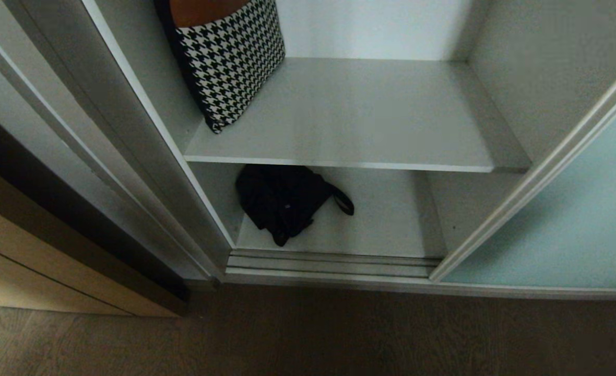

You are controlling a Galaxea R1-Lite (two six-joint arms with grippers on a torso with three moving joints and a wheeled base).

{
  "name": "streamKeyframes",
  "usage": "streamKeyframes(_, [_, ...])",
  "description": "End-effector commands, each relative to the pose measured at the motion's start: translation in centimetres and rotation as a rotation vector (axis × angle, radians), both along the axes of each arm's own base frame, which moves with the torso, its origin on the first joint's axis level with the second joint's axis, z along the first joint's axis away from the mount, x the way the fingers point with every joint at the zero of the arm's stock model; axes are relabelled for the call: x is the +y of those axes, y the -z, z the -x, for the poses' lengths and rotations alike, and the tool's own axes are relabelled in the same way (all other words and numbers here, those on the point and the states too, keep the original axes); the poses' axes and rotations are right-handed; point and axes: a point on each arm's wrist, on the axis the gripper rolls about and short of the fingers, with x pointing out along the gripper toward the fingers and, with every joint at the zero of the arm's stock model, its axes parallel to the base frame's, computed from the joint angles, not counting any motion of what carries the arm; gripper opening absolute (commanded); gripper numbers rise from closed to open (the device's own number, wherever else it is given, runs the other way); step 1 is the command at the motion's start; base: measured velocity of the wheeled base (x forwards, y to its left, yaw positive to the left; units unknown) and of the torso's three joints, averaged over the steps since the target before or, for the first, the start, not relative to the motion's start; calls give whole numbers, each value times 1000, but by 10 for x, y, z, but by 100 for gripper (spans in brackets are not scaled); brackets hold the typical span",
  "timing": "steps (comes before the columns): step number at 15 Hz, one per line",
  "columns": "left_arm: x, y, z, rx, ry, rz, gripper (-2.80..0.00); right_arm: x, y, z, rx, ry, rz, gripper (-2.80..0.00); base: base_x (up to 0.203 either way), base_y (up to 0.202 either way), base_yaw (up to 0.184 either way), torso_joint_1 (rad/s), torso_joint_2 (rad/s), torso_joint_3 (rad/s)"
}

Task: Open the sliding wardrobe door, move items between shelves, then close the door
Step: Open the door

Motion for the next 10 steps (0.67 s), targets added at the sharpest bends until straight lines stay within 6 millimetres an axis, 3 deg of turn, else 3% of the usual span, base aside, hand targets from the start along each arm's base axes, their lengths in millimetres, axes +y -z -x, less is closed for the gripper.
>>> streamKeyframes(1, [0,0,0,2,-5,21,-280,0,0,0,-2,0,0,-280,0,0,0,0,0,0])
streamKeyframes(10, [0,0,0,0,-12,51,-280,0,0,0,-1,0,-1,-280,0,0,0,0,0,0])
